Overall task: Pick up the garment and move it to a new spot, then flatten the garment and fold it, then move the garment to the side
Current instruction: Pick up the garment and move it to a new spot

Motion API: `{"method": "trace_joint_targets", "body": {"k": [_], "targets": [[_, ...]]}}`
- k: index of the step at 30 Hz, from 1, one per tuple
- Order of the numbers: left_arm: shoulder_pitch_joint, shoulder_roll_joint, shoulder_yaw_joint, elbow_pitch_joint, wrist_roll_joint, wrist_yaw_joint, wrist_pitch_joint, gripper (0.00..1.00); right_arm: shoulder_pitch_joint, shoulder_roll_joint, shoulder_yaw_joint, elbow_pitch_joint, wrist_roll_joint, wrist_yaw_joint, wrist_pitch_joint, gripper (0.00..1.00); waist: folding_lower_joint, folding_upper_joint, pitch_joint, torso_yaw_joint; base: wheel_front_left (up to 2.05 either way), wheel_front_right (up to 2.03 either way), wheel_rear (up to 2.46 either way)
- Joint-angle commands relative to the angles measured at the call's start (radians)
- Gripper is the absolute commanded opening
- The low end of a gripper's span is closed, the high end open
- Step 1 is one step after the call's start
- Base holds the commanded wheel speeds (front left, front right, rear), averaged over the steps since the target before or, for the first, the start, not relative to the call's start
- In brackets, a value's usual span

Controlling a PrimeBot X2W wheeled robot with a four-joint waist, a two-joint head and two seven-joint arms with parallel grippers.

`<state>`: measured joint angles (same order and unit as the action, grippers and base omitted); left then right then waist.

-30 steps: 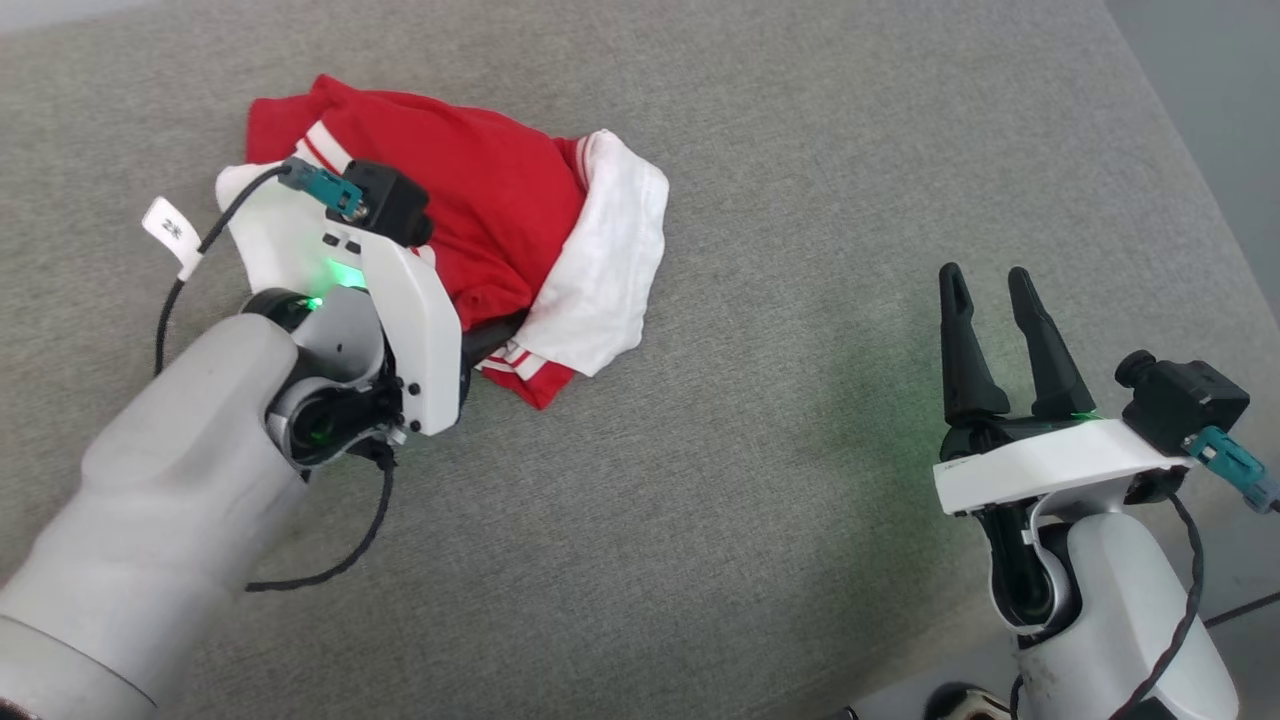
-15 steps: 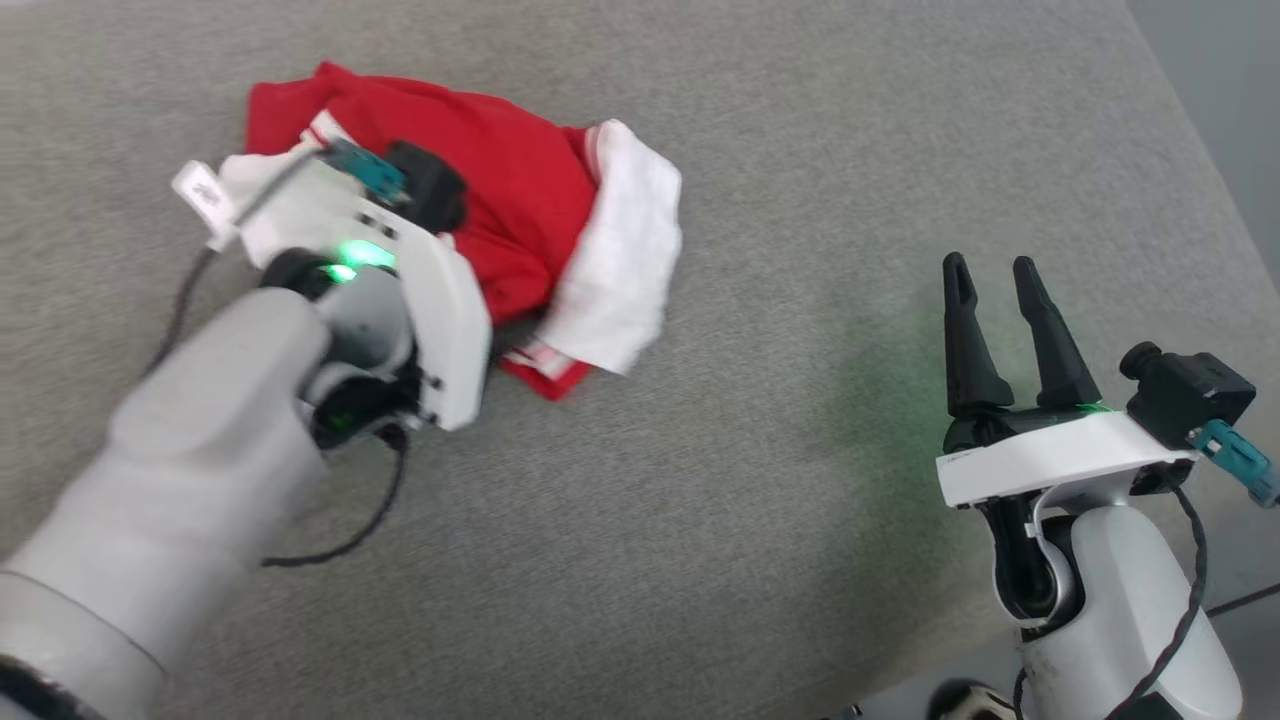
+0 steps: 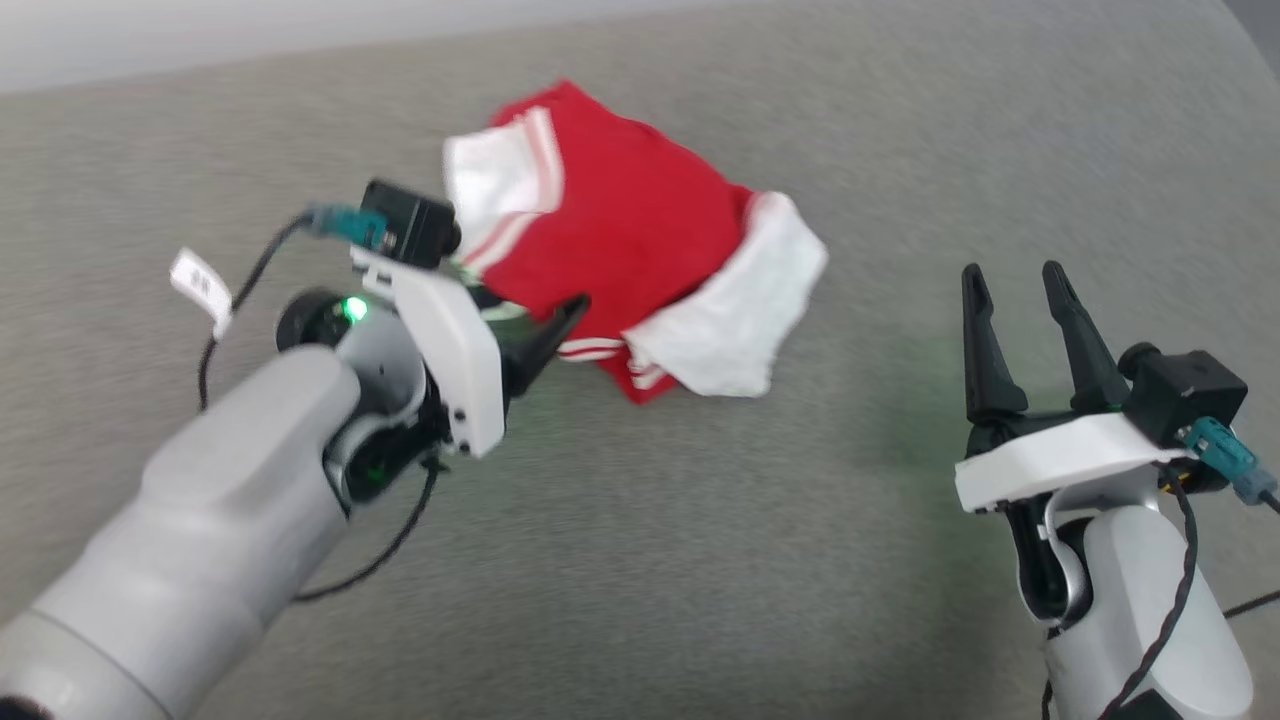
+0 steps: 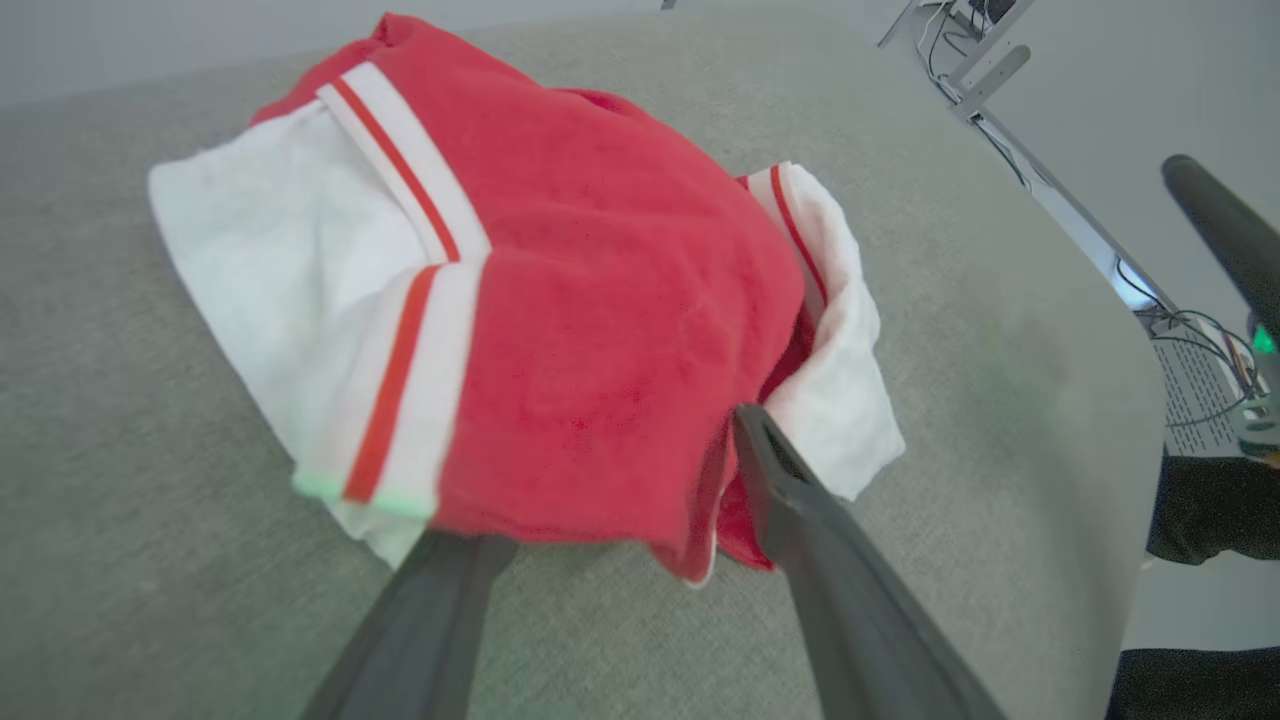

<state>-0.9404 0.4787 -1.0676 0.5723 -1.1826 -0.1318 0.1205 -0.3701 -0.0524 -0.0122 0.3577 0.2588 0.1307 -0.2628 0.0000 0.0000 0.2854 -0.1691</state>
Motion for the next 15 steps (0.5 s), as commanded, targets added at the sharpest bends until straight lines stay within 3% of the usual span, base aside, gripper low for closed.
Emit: {"method": "trace_joint_targets", "body": {"k": [1, 13, 15], "targets": [[0.024, 0.008, -0.001, 0.001, -0.009, 0.003, -0.014, 1.00, 0.013, -0.003, -0.004, 0.002, -0.007, 0.000, -0.002, 1.00, 0.0000, 0.0000, -0.056, 0.065, 0.00, 0.00, 0.00], [0.273, -0.015, 0.036, 0.147, -0.075, 0.003, -0.326, 1.00, 0.112, -0.095, -0.017, 0.046, -0.042, 0.000, -0.002, 1.00, 0.0000, 0.0000, -0.148, 0.209, 0.00, 0.00, 0.00], [0.304, -0.013, 0.035, 0.182, -0.045, 0.007, -0.360, 1.00, 0.136, -0.109, -0.039, 0.042, -0.035, 0.000, -0.002, 1.00, 0.0000, 0.0000, -0.163, 0.232, 0.00, 0.00, 0.00]]}}
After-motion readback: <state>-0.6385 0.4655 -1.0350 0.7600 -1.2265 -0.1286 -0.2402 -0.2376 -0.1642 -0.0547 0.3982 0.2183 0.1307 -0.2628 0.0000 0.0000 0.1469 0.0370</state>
